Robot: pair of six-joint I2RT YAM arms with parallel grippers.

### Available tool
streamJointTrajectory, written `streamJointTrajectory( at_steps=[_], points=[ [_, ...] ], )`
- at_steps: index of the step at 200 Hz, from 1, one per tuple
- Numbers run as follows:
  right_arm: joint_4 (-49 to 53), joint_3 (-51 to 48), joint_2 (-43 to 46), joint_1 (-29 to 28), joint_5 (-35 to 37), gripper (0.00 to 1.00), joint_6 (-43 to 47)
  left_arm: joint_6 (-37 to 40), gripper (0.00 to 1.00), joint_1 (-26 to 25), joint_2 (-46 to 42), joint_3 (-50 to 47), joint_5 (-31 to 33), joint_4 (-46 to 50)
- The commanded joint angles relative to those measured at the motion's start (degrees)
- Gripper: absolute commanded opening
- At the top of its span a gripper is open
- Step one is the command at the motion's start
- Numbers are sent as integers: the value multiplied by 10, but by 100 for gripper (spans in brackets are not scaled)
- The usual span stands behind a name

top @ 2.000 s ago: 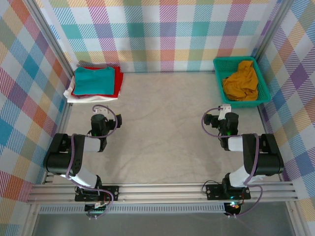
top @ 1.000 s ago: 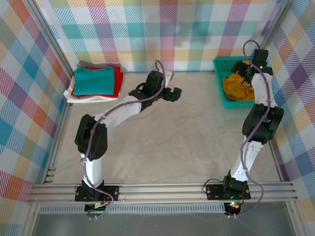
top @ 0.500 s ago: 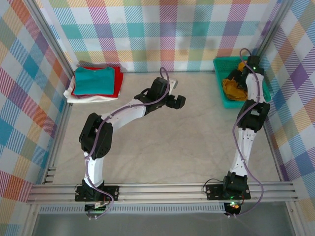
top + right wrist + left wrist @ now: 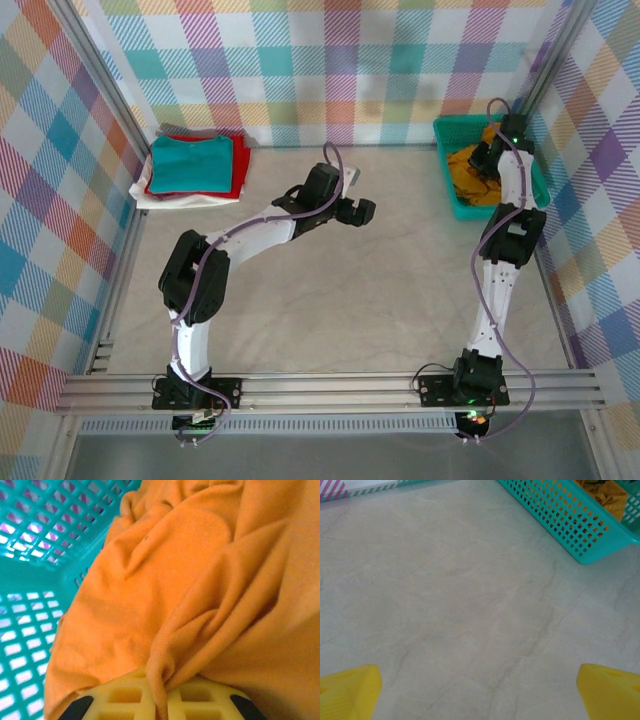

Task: Fold and stack the t-shirts

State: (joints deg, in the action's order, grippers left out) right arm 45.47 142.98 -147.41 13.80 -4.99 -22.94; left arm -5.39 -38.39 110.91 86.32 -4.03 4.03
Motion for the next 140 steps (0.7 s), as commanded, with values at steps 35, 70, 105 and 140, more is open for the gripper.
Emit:
streamJointTrajectory(
  at_steps=[35, 70, 105, 140],
  points=[
    [-128, -219, 351, -33, 67, 0, -19, -31, 100, 1, -126, -28, 11, -45],
    [-122, -243, 466, -71, 99, 0, 21, -41, 100, 2, -211, -60, 18, -62],
    [-131, -220, 559, -183, 159, 0, 132, -31, 100, 2, -316, -111, 45, -66],
    [-112, -163, 586, -301, 173, 0, 194, -14, 100, 7, -399, -154, 73, -47]
  ],
)
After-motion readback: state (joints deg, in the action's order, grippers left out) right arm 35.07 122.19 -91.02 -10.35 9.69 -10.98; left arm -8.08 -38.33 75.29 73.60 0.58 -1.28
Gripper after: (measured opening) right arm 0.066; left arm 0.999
